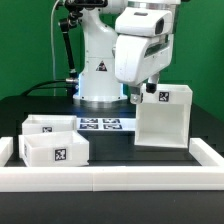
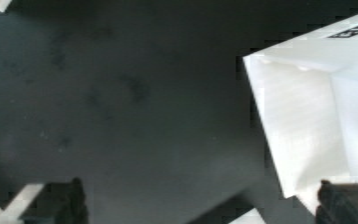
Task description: Assemble drawer
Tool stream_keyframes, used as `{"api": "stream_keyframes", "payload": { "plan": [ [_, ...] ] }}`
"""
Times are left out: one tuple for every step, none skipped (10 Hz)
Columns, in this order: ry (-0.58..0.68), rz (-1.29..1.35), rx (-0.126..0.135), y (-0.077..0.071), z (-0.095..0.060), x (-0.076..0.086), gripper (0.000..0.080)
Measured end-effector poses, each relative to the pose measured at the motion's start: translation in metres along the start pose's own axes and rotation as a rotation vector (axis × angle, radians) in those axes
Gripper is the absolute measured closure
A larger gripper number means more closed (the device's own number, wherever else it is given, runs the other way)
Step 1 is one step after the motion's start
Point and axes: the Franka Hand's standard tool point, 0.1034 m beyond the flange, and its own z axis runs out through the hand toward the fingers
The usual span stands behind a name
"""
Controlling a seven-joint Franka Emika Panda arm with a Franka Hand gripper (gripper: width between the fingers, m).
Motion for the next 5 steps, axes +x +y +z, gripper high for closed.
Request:
{"api": "stream_keyframes", "payload": {
  "plan": [
    [-0.007,-0.005,0.009,-0.0012,0.0001,-0.0012,0.0150],
    [-0.007,-0.005,0.009,-0.0012,0.0001,-0.0012,0.0150],
    [-0.007,-0.005,0.009,-0.0012,0.0001,-0.0012,0.0150],
    [-0.008,-0.005,0.010,-0.0015,0.0007,-0.0013,0.0150],
    [-0.008,0.002,0.011,-0.0017,0.0012,-0.0014,0.0150]
  ]
}}
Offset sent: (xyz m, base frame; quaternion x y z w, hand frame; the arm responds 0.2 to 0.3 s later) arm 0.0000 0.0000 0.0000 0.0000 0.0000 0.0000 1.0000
